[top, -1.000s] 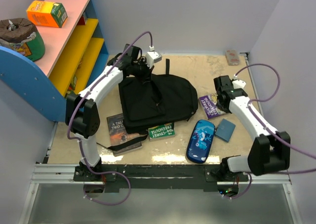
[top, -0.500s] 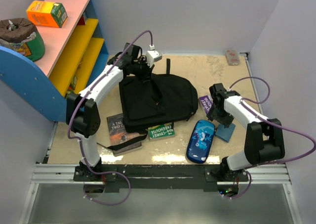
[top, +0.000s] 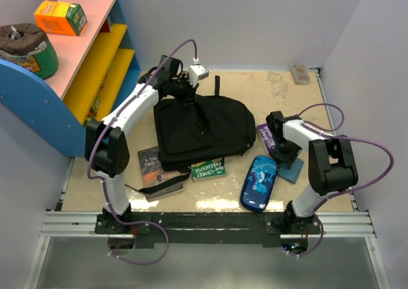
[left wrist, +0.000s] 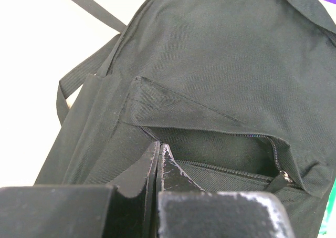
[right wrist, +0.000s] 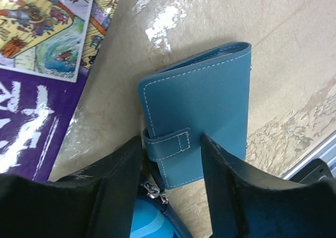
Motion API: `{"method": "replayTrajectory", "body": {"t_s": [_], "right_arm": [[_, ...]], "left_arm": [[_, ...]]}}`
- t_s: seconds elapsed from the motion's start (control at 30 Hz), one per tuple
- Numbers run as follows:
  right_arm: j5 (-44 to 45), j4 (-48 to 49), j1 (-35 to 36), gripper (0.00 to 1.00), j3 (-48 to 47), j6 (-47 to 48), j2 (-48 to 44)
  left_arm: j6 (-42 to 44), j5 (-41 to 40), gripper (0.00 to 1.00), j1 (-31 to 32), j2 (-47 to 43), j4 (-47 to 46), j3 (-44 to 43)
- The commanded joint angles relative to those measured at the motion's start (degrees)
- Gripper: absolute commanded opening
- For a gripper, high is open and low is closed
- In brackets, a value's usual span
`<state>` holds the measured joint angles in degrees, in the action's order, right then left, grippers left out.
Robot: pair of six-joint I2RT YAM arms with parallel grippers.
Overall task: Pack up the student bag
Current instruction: Pick up the personal item from the center of the board.
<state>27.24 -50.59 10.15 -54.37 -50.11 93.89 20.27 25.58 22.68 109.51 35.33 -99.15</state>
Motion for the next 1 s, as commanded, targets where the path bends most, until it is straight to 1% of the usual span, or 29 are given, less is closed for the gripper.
{"method": "replayTrajectory", "body": {"t_s": [0.0, 0.17, 0.2, 0.27, 0.4, 0.57, 0.67, 0.7, 0.77, 0.8, 0.87, 0.9, 0.93, 0.97], "right_arm": [[3.2, 0.0, -0.5, 0.45, -0.5, -2.1, 0.3], [2.5, 1.7, -0.5, 0.29, 0.7, -1.9, 0.6], [2.3, 1.9, -0.5, 0.23, 0.9, -1.8, 0.6], [1.8, 2.8, -0.5, 0.17, 1.3, -1.6, 0.6], [1.1, 3.7, -0.5, 0.00, 2.6, -1.7, -0.4], [2.5, 1.5, -0.4, 0.00, 0.9, -3.1, -5.8], [3.5, -1.5, -0.1, 0.00, -2.9, -2.6, -12.5], [4.2, -2.1, 1.0, 0.00, -6.2, -2.2, -15.9], [4.5, -3.5, 2.6, 0.00, -9.9, -1.0, -18.3], [3.2, -3.4, 4.7, 0.00, -13.3, -0.3, -19.3], [1.2, 0.1, 7.6, 0.00, -16.0, 2.8, -21.5], [-0.8, 2.0, 10.4, 0.00, -18.1, 4.0, -21.9], [-5.1, 6.3, 11.6, 0.00, -19.1, 6.7, -21.9], [-8.1, 8.3, 13.0, 0.00, -20.0, 8.2, -21.6]], "left_arm": [[1.4, 1.9, 0.00, -0.9, -1.4, -3.4, -0.7], [1.5, 1.7, 0.00, -1.1, -1.0, -3.3, -1.2], [1.4, 1.6, 0.00, -1.1, -1.0, -3.1, -1.3], [1.6, 1.4, 0.00, -1.1, -0.9, -2.9, -1.6], [1.5, 1.0, 0.00, -1.1, -1.0, -2.5, -1.8], [1.2, 1.7, 0.00, -1.1, -0.5, -1.5, -2.5], [1.2, 2.1, 0.00, -1.1, -0.3, -0.9, -3.1], [1.0, 2.3, 0.00, -1.1, -0.1, -0.8, -3.1], [0.9, 3.2, 0.00, -1.0, 0.0, -0.3, -2.9], [0.4, 3.7, 0.00, -1.0, 0.1, 0.0, -2.8], [-0.1, 5.2, 0.00, -0.8, 0.2, 0.6, -2.2], [-0.2, 5.5, 0.00, -0.7, 0.2, 0.8, -1.9], [-0.2, 5.6, 0.00, -0.4, 0.0, 0.9, -1.6], [-0.1, 5.7, 0.00, -0.1, -0.1, 1.1, -0.6]]}}
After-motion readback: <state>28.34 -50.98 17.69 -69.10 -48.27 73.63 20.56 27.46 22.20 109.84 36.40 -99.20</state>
